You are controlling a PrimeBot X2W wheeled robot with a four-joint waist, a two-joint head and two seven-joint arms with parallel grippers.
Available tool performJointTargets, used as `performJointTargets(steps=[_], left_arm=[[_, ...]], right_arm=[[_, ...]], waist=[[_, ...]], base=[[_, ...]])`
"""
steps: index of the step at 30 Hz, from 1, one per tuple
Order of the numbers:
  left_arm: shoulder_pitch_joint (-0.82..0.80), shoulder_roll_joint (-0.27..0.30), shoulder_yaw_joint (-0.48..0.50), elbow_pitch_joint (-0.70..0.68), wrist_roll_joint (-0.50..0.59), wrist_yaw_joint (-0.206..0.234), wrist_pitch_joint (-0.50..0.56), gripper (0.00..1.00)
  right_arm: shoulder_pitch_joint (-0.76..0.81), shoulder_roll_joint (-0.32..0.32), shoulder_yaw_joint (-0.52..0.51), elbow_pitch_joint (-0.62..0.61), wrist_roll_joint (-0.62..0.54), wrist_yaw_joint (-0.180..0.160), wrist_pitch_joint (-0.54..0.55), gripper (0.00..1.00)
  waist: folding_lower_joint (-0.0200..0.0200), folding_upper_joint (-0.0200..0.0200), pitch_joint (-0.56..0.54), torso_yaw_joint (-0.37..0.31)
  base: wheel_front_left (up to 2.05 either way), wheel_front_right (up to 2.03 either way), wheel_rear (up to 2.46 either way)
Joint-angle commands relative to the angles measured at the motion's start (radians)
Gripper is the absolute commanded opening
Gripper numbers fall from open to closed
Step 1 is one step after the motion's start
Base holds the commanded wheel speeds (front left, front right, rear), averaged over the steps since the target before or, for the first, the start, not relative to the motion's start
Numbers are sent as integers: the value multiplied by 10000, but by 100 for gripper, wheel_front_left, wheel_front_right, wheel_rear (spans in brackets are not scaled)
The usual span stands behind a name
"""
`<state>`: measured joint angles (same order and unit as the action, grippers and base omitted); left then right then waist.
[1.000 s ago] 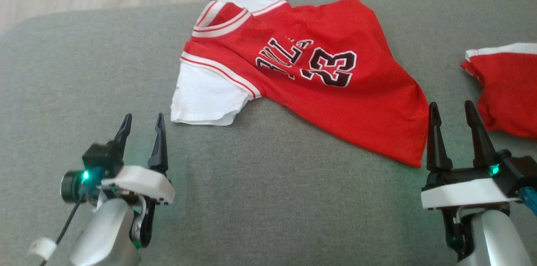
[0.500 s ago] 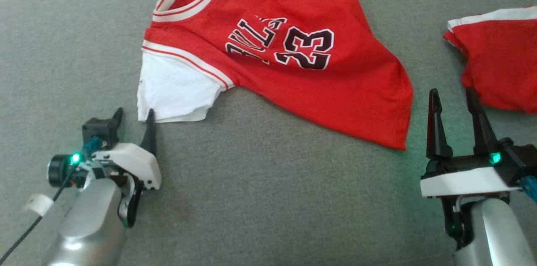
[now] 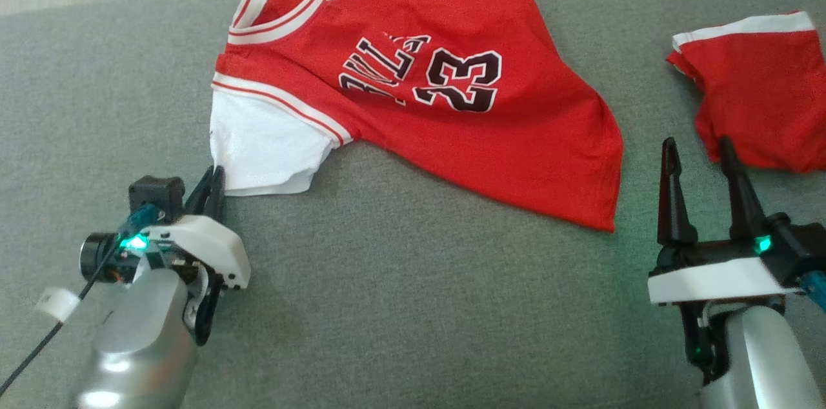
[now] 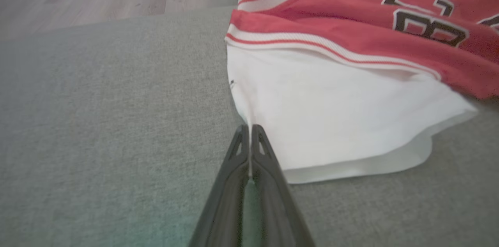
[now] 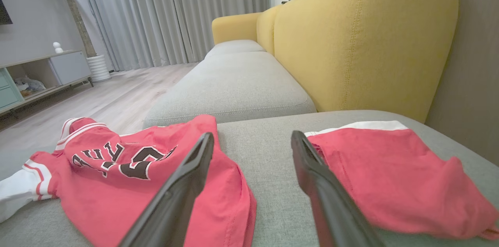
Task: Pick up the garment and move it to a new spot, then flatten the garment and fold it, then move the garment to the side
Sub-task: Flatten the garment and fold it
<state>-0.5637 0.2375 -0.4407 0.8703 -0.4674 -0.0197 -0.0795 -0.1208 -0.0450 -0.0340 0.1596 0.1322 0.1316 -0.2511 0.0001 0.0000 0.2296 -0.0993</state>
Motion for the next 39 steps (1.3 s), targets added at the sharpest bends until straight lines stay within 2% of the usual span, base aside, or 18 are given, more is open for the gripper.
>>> performJointTargets(steps=[1,7,11,17,23,27,34,39], left_arm=[[-125,221,370,-201,-152,-49,-314,0],[69,267,707,-885,-312,49,-1411,0],[332,374,997,-1816,-295,262,-1717,0],[889,442,1213,-3305,-87,634,-1804,0],[1316,505,1303,-4202,1,906,-1813,0],[1499,497,1240,-4588,42,983,-1813,0],[1619,488,1039,-5055,100,1039,-1752,0],[1690,500,920,-5256,134,1082,-1677,0]], right_arm=[[-130,-53,234,-199,34,-9,-107,100],[520,-53,361,311,139,-9,-107,100],[817,-53,583,870,320,-9,-107,100],[690,-53,1042,1779,648,-9,299,100],[202,-53,1127,2757,1257,-9,669,100],[-238,-53,1134,3536,1687,-9,735,100],[-979,-53,930,5218,1528,-9,997,100],[-1189,-53,1442,5890,1508,-9,1199,100]], waist=[[-1,0,-133,22],[-1,0,-546,-9],[-1,0,-716,33],[-1,0,-805,228],[-1,0,-831,422],[-1,0,-821,596],[-1,0,-796,939],[-1,0,-884,1073]], base=[[0,0,0],[0,0,0],[0,0,0],[0,0,0],[0,0,0],[0,0,0],[0,0,0],[0,0,0]])
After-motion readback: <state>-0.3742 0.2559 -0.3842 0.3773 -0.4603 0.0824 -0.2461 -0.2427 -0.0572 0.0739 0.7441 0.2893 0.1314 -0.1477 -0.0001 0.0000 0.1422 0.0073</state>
